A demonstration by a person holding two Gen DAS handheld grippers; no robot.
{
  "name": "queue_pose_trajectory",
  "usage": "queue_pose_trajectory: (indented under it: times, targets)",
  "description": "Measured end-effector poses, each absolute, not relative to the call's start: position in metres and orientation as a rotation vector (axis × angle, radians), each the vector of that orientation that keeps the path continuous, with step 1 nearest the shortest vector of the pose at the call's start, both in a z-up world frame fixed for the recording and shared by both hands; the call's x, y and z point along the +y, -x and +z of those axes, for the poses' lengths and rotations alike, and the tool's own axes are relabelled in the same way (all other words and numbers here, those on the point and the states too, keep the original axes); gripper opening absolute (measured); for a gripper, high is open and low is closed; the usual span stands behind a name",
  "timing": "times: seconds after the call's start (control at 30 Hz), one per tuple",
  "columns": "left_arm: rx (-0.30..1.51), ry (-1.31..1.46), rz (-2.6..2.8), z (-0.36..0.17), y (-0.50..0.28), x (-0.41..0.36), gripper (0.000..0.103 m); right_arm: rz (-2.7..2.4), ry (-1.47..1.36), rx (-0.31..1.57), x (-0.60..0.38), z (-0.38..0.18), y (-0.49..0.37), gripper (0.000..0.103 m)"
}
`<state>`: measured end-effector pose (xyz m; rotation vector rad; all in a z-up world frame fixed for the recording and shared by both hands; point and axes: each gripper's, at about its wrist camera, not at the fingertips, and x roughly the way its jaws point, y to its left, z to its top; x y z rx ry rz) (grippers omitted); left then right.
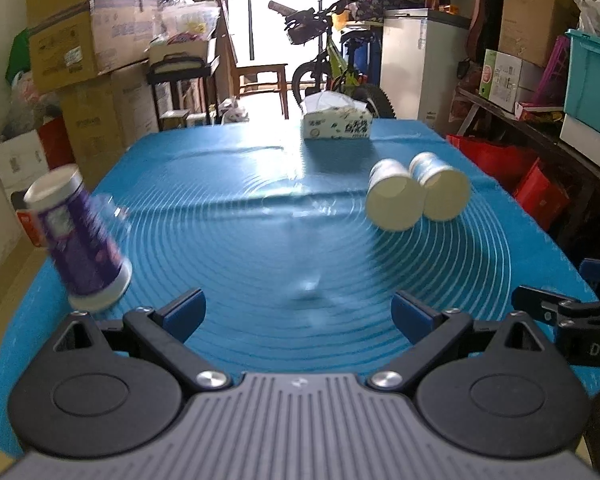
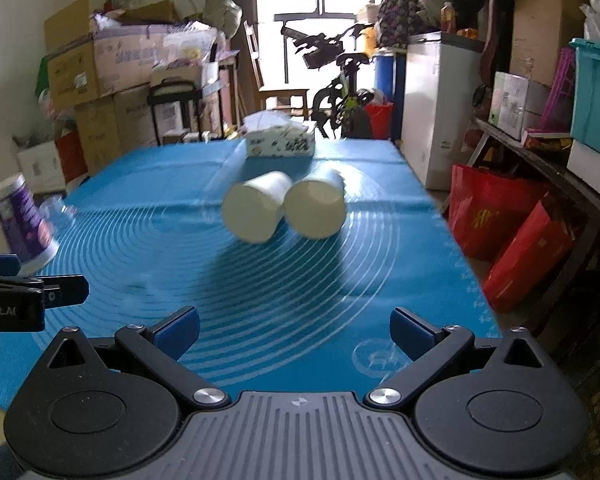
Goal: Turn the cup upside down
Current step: 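Reach the left gripper to the grey-printed white cup and close on it, then lift the grey-printed cup with the left gripper toward the right gripper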
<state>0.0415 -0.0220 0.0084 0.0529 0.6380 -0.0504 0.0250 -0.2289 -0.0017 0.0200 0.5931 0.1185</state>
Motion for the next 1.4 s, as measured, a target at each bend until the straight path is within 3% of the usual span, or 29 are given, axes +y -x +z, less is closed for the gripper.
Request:
queue_pose_trajectory:
  times: [0.57, 0.9, 1.0, 1.13, 1.4]
  targets:
    - [0.639, -0.056, -0.104, 0.007, -0.169, -0.084, 0.098, 0.079, -0.069, 0.537, -0.276, -0.009, -0.103, 0.103]
    - [0.805, 0.020, -0.142, -0.022, -0.225, -0.098, 0.097, 0.069, -0.091, 0.550, -0.289, -0.025, -0.114, 0.103]
    - [0.833, 0.084, -0.184, -0.023, -0.229, -0.091, 0.087, 0.067, -0.100, 0.555, -0.291, -0.027, -0.115, 0.103]
    - [0.834, 0.101, -0.227, -0.017, -0.225, -0.091, 0.060, 0.069, -0.100, 0.553, -0.290, -0.027, -0.115, 0.103]
    - [0.842, 0.081, -0.242, -0.011, -0.225, -0.093, 0.052, 0.071, -0.088, 0.561, -0.286, -0.028, -0.116, 0.103]
